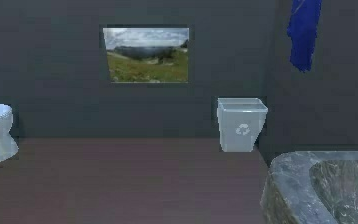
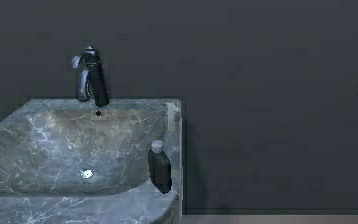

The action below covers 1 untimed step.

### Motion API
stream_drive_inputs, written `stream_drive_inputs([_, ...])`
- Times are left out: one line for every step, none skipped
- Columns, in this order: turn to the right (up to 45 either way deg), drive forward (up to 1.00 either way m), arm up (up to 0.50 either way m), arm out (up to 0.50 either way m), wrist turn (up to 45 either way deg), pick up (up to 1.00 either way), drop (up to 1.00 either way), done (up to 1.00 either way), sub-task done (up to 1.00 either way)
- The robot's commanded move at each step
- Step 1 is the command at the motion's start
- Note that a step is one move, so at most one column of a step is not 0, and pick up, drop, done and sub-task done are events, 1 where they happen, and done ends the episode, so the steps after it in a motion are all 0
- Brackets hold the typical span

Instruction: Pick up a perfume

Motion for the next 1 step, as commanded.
stream_drive_inputs([0.0, 0.0, 0.38, 0.0, 0.0, 0.0, 0.0, 0.0, 0.0])
